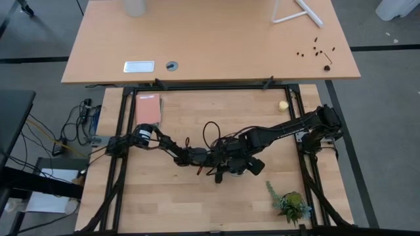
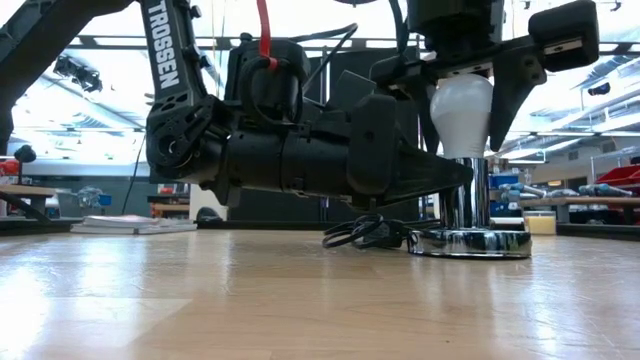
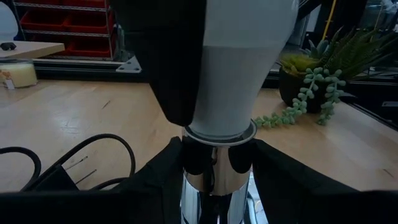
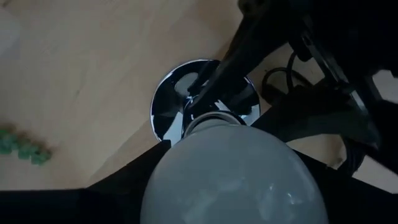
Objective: Screw lightbulb
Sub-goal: Insert the lightbulb into the silver lamp
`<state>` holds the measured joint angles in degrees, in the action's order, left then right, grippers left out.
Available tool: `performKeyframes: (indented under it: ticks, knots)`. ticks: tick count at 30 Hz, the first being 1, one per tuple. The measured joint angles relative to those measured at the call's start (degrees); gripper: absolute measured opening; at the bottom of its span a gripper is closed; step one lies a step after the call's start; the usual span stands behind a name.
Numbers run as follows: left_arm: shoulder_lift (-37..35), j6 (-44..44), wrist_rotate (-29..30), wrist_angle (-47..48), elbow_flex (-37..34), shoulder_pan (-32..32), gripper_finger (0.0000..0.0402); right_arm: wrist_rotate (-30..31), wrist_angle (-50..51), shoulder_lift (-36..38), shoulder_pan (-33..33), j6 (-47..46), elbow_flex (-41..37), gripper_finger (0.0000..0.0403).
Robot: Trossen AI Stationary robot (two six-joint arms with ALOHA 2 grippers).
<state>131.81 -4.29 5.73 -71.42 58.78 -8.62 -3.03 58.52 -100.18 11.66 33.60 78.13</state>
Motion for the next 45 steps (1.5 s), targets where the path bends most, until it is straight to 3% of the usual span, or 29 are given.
performKeyframes:
  ticks: [5,13,18,30,34,45]
  knots:
    - [0.01,-0.31,1.70,0.01,0.00,-0.04,0.0171,0.04,-0.93,0.00,0.02,-10.04,0.00,0.0274]
    - [0.02,-1.95,7.13,0.09,-0.04,-0.20,0.0171,2.91,-1.35,0.00,0.09,-30.08,-0.04,0.0259]
    - [0.00,-2.38,11.05,0.09,-0.04,-0.66,0.0171,5.57,-2.23,0.00,0.09,-42.11,-0.09,0.0274]
    - [0.02,-5.37,14.41,-0.99,-0.11,-0.54,0.0171,11.02,-1.89,0.00,-0.76,-71.40,-0.09,0.0264]
    - [0.02,-5.40,14.50,-1.15,-0.11,-0.48,0.0171,11.77,-1.84,0.00,-0.98,-73.33,-0.08,0.0277]
    - [0.02,-5.18,13.74,-0.91,-0.11,-0.42,0.0171,7.00,-0.62,0.00,-1.32,-55.98,-0.02,0.0345]
